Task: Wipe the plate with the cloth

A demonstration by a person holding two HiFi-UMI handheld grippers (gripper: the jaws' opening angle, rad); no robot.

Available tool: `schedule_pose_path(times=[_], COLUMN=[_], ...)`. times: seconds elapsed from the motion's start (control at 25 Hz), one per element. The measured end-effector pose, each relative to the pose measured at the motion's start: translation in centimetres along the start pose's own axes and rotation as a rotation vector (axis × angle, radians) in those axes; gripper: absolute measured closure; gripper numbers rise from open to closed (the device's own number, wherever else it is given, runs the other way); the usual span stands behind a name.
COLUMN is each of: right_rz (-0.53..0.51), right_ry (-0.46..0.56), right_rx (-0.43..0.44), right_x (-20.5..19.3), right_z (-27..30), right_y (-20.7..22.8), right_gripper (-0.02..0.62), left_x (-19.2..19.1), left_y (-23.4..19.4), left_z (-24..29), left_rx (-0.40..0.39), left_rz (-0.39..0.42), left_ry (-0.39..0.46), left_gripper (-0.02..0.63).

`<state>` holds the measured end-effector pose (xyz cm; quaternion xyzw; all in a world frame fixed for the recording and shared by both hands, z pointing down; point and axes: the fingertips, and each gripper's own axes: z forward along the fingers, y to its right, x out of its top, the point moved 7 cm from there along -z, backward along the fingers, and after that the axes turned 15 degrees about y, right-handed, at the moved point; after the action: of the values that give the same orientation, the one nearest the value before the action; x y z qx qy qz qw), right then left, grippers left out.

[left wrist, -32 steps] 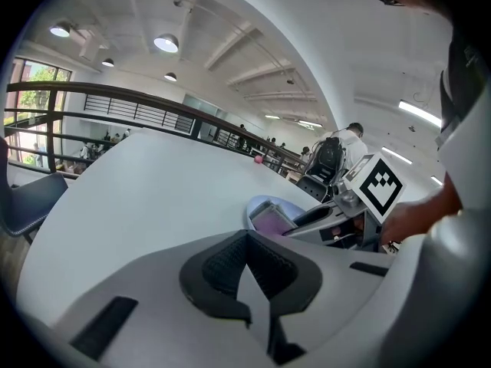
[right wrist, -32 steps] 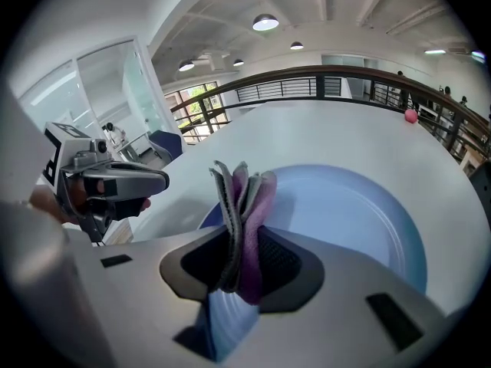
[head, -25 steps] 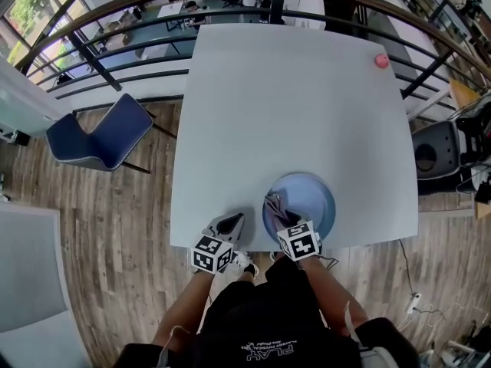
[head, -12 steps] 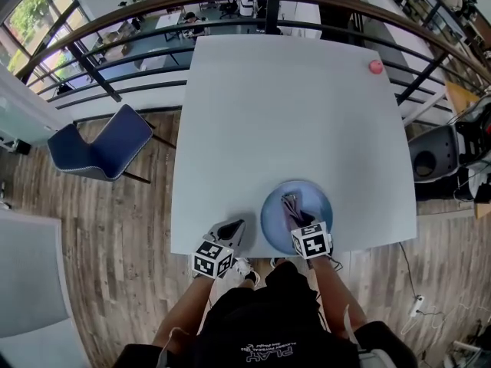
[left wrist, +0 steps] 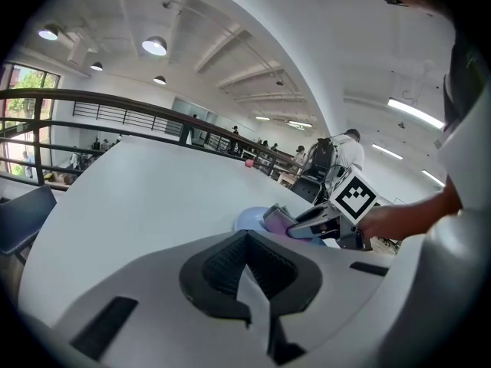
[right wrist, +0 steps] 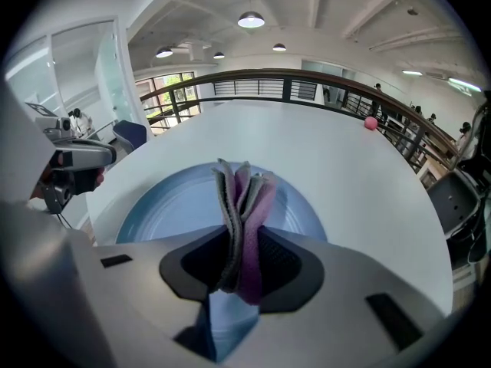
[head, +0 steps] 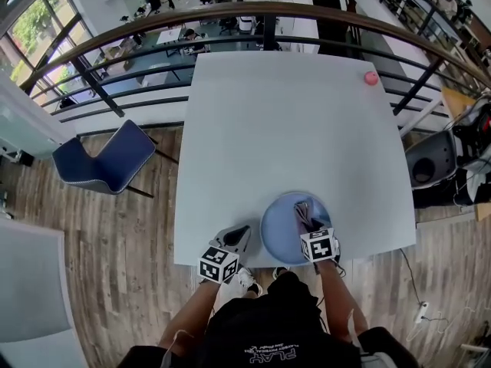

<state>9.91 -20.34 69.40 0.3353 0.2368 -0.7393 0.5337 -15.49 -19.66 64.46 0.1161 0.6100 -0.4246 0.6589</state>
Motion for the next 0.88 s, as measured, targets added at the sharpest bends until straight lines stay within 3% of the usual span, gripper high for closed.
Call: schedule_pose_path(times=[0.64,0.88], right_rz=[-0.018,-0.009], right_ry=[0.016,0.060], right_rx=[-0.089,0.019], right_x=[-1.1,1.2], right_z=[-0.3,-1.3], right_y=[2.5,-1.1], right_gripper=[0.480,0.480], left_x=[1.0,0.6], left_y=[0.6,1.1], left_z=[-0.2,-0.4], left_rx=[-0.017,-0.016], left_rz=[0.001,0.007], left_ry=[0.038,0.034], left_gripper=[0.603,0.603])
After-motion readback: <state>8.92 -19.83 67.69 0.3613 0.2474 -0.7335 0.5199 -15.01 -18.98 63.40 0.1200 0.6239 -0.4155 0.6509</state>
